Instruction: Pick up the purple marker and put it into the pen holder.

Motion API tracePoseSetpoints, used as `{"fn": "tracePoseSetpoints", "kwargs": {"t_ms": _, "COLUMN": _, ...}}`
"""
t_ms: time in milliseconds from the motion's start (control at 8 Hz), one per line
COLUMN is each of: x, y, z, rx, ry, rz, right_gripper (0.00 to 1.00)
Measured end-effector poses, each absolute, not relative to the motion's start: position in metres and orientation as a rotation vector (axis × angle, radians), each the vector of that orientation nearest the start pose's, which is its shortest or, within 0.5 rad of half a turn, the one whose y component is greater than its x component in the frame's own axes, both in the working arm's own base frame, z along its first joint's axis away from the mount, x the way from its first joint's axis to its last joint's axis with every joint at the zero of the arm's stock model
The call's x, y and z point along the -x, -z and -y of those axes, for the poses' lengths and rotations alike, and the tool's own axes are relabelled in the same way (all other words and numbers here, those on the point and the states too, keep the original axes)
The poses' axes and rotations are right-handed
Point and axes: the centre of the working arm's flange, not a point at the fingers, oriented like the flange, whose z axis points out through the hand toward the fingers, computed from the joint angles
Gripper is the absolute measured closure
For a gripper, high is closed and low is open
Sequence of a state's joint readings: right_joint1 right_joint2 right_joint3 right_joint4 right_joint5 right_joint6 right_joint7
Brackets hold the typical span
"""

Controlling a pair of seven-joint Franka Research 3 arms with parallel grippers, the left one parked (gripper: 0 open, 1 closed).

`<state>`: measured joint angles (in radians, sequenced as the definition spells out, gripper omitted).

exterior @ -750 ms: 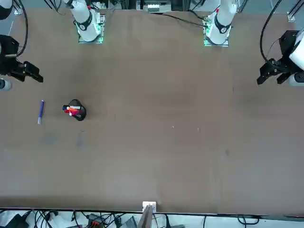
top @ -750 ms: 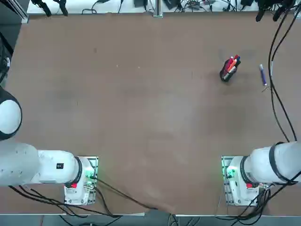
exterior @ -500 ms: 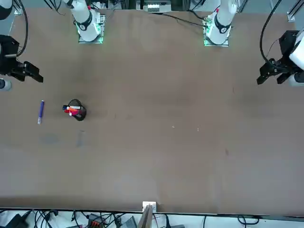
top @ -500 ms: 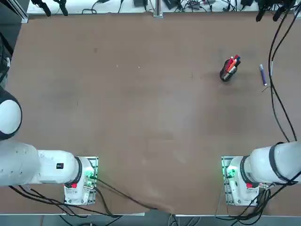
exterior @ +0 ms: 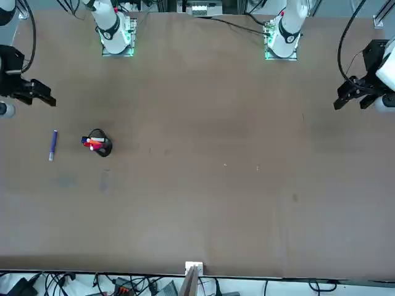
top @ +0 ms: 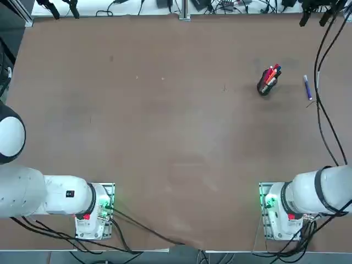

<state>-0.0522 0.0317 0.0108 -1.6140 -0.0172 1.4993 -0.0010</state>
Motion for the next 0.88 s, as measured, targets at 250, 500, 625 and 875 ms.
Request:
{"fn": "tracePoseSetpoints", "kwargs": {"t_ms": 250, "x": -0.539, "y": -0.563, "z": 0.049, "rx": 3.112, "ry": -0.457, "rz": -0.14, "right_gripper": 0.0}}
{"fn": "tracePoseSetpoints", "kwargs": {"t_ms": 500, "x": -0.542, "y": -0.506, "z": 0.12, "rx": 3.031, "ry": -0.645, "rz": -0.301, "right_gripper": 0.0}}
{"fn": "tracePoseSetpoints", "kwargs": {"t_ms": 625, "x": -0.552, "y": -0.475, "z": 0.152, "rx": 3.015, "ry": -0.633, "rz": -0.339, "right_gripper": 0.0}}
{"fn": "tracePoseSetpoints", "kwargs": {"t_ms": 875, "x": -0.58, "y": -0.424, "z": 0.186, "rx": 3.069, "ry": -0.506, "rz": -0.332, "right_gripper": 0.0}}
